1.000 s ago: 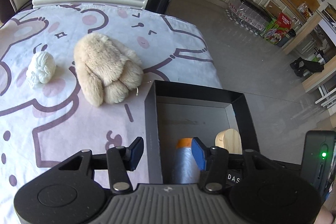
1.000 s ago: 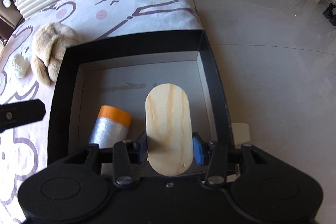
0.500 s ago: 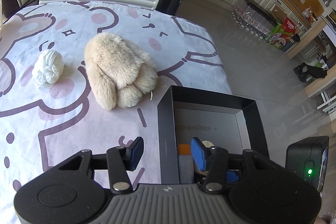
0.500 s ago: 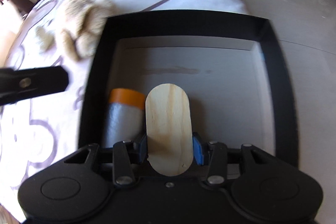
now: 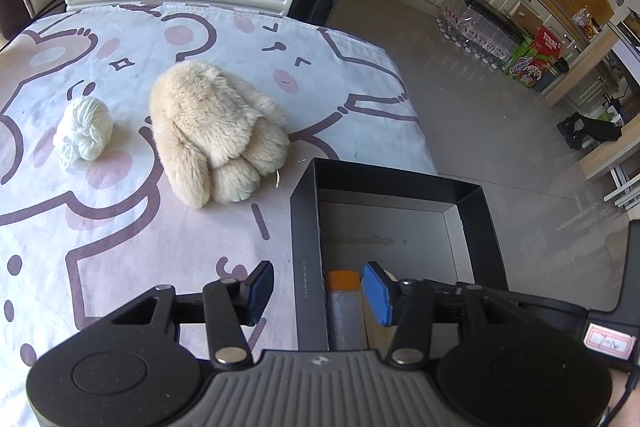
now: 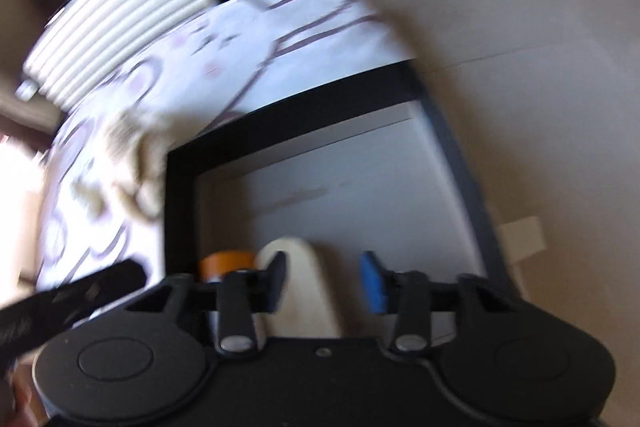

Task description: Organize objects

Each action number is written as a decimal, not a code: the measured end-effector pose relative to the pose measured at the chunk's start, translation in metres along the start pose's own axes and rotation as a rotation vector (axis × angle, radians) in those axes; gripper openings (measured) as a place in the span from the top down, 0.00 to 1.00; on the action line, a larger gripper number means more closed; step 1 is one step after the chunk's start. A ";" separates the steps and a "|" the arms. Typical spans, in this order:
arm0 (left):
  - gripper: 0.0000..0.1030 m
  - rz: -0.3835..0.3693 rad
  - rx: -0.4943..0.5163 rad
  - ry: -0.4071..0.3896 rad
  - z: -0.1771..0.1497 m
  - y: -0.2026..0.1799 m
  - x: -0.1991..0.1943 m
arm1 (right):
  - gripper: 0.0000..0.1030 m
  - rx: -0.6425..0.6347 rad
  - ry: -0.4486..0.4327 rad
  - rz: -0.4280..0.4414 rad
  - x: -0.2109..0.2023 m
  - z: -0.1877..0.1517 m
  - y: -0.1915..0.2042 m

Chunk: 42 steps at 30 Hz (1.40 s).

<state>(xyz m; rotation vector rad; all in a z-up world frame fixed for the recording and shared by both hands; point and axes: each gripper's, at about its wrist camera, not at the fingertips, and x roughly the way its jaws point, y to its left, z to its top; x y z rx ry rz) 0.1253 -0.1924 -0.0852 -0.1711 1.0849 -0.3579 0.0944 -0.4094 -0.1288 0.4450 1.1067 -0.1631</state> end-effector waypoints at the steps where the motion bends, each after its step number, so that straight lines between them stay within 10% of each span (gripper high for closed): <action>1: 0.51 0.004 0.003 0.001 0.000 0.000 0.001 | 0.76 0.007 0.002 -0.024 0.003 0.001 -0.002; 19: 0.51 0.025 0.031 0.024 -0.001 -0.002 0.004 | 0.83 -0.145 0.129 -0.063 0.024 -0.012 0.017; 42: 0.51 0.105 0.132 -0.057 -0.013 -0.014 -0.043 | 0.76 -0.169 -0.111 -0.060 -0.069 -0.011 0.019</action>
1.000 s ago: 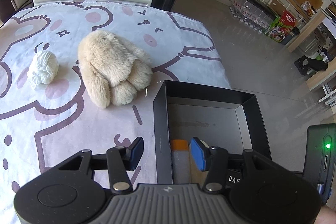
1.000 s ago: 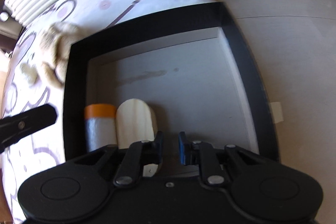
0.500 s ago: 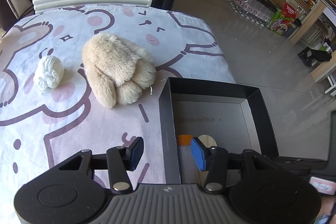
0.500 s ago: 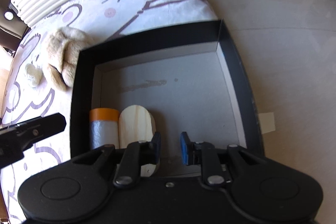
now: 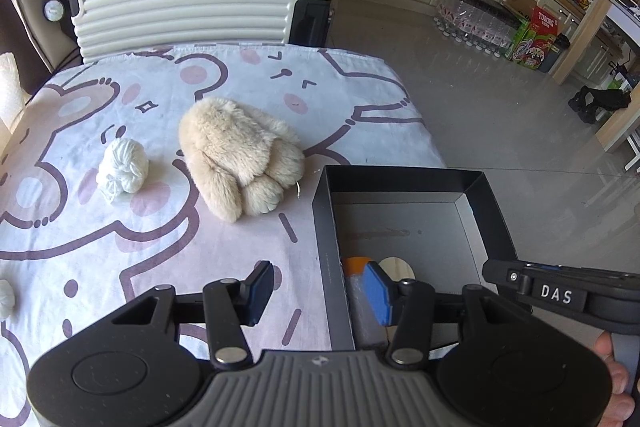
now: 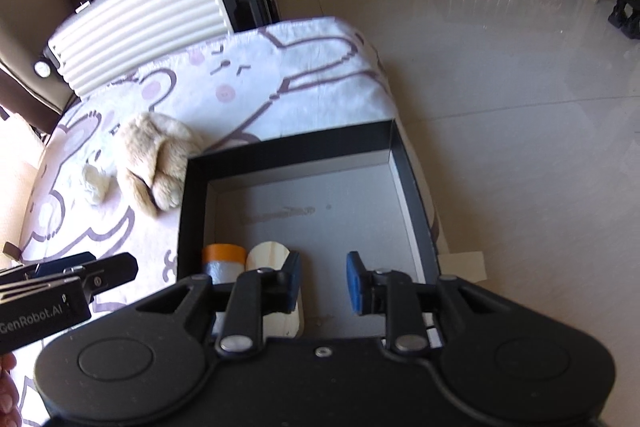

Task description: Organize objects

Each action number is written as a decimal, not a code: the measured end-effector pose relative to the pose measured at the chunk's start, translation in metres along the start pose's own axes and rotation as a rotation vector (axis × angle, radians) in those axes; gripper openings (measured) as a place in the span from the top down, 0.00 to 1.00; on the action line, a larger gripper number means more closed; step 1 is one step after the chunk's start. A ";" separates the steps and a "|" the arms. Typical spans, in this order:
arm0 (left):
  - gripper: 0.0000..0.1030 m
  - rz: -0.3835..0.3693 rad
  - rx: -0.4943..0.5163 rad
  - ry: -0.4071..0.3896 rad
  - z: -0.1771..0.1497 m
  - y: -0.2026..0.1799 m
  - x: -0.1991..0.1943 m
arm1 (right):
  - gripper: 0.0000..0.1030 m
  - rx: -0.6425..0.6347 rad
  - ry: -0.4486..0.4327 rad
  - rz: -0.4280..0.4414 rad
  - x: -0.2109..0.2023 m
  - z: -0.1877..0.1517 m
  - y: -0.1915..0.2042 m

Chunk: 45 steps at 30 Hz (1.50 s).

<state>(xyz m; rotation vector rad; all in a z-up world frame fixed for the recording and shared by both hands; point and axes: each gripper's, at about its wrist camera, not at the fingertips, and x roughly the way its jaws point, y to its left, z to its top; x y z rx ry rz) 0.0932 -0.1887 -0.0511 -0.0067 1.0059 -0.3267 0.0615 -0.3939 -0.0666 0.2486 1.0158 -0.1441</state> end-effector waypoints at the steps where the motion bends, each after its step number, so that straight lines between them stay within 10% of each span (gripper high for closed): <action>1: 0.51 0.003 0.006 -0.005 0.000 -0.001 -0.003 | 0.76 -0.002 -0.010 -0.002 -0.005 0.000 0.001; 14: 0.49 0.034 0.027 -0.053 -0.006 0.006 -0.037 | 0.61 -0.003 -0.138 -0.054 -0.056 -0.012 0.001; 26: 0.15 0.064 0.064 -0.076 -0.015 0.004 -0.052 | 0.39 0.011 -0.179 -0.115 -0.076 -0.027 -0.005; 45: 0.00 0.109 0.069 -0.069 -0.019 0.008 -0.047 | 0.00 -0.023 -0.215 -0.202 -0.075 -0.040 -0.012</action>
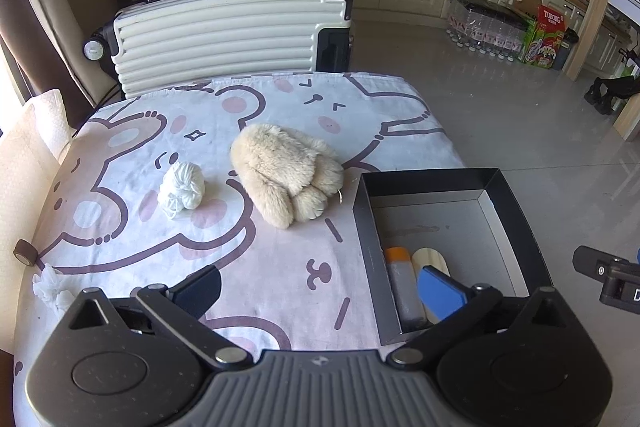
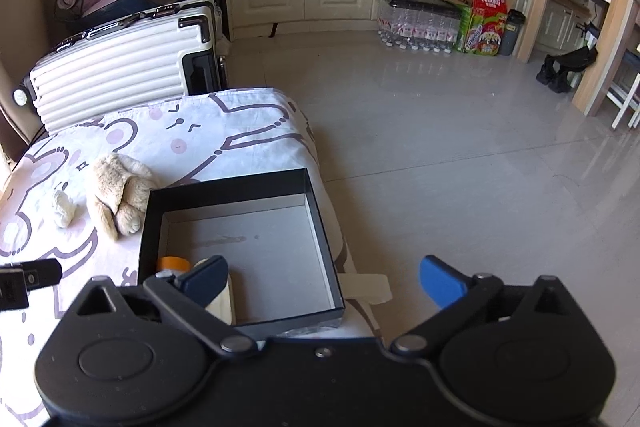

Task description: Organize objects

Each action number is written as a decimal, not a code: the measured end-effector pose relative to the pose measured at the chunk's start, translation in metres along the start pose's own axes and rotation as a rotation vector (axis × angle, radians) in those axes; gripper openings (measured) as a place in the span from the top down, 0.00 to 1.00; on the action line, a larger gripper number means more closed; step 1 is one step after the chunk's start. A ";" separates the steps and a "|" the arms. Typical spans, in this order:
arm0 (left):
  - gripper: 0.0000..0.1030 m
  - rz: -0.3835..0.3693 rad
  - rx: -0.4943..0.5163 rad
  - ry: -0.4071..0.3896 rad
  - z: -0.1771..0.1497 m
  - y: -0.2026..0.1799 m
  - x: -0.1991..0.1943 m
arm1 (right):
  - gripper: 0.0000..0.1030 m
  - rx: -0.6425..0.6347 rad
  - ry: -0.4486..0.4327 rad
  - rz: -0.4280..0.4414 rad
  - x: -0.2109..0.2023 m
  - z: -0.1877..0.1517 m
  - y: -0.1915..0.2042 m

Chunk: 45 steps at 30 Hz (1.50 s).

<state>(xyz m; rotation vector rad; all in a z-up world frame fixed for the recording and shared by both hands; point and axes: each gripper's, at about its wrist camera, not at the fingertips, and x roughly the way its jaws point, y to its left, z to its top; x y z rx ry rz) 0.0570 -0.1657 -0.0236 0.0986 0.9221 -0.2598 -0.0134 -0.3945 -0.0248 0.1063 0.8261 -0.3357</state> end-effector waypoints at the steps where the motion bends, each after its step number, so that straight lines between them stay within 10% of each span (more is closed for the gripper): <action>1: 0.00 0.001 0.001 0.000 0.000 0.000 0.000 | 0.00 -0.002 0.002 0.000 0.001 0.000 0.000; 45: 0.00 0.075 -0.070 -0.016 -0.005 0.060 -0.008 | 0.00 -0.040 0.034 0.058 0.007 0.001 0.048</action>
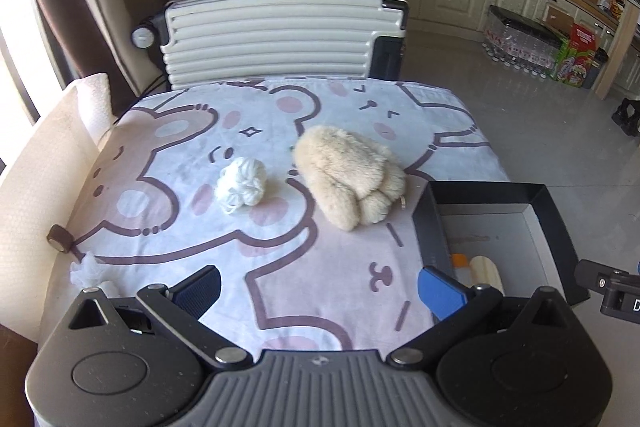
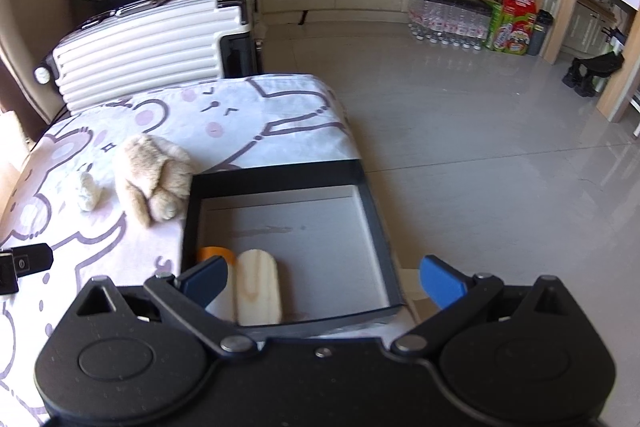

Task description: Organize objects

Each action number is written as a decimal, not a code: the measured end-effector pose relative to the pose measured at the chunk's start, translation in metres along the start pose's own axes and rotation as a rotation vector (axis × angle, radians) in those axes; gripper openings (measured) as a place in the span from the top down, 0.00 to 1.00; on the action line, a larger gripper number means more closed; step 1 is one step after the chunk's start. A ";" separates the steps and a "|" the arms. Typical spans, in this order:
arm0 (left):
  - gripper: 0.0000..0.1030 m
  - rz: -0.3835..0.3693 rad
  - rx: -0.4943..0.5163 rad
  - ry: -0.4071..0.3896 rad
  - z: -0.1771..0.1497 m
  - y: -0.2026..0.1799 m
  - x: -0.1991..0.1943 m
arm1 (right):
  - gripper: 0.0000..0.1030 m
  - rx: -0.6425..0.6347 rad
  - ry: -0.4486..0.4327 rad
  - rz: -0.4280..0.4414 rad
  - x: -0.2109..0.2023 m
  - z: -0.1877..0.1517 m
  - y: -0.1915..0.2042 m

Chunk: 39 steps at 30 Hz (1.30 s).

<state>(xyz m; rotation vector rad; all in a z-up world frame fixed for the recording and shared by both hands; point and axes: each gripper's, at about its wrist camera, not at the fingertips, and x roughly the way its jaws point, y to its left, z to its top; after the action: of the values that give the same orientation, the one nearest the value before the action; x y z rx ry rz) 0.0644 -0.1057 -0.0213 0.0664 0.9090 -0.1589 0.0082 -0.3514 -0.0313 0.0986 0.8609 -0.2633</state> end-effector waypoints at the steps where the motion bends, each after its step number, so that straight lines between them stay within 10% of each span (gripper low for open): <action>1: 0.00 0.008 -0.007 0.000 0.000 0.006 -0.001 | 0.00 -0.006 0.000 0.008 0.000 0.001 0.005; 39: 0.00 0.169 -0.204 -0.029 -0.025 0.149 -0.032 | 0.00 -0.172 -0.021 0.189 -0.005 0.002 0.149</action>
<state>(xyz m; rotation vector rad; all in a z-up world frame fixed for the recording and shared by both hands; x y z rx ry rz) 0.0501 0.0483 -0.0131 -0.0485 0.8826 0.0905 0.0468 -0.2077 -0.0292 0.0165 0.8436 -0.0129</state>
